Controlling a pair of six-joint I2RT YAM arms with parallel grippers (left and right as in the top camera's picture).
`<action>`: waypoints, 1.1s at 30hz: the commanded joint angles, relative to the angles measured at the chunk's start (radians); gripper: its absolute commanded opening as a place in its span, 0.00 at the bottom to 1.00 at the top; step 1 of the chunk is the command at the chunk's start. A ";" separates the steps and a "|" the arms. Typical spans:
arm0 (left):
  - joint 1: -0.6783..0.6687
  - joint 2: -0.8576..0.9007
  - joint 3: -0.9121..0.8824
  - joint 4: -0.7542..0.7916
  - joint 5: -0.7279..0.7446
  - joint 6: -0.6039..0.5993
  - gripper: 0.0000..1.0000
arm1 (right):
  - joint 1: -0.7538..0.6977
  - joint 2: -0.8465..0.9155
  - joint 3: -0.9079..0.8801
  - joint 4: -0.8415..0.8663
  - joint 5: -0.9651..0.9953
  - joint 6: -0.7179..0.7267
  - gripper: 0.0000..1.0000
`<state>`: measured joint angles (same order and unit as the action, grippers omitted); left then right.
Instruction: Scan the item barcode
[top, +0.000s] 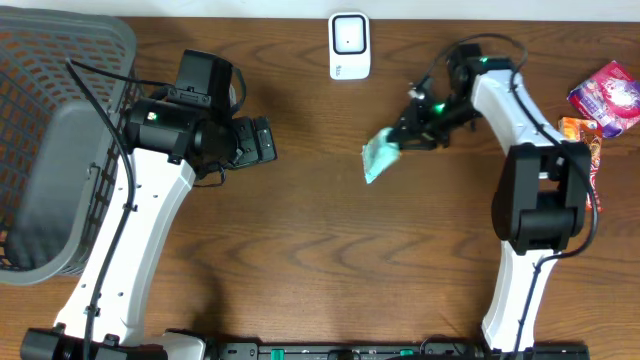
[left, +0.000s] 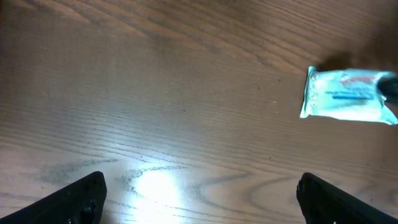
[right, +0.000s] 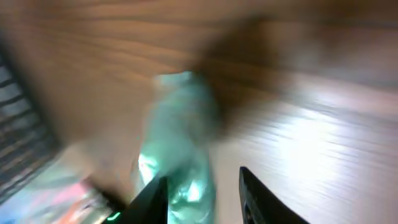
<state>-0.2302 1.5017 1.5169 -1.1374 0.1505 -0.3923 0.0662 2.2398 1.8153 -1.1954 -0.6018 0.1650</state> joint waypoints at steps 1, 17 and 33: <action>0.002 0.001 0.005 -0.003 -0.010 0.003 0.98 | -0.006 -0.029 0.086 -0.074 0.394 0.022 0.35; 0.002 0.001 0.005 -0.003 -0.010 0.003 0.98 | 0.001 -0.029 0.131 0.052 0.092 -0.548 0.85; 0.002 0.001 0.005 -0.003 -0.010 0.003 0.98 | 0.081 -0.030 -0.129 0.175 0.012 -0.563 0.70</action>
<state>-0.2302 1.5017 1.5169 -1.1378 0.1505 -0.3923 0.1371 2.2372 1.6905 -0.9771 -0.5568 -0.3771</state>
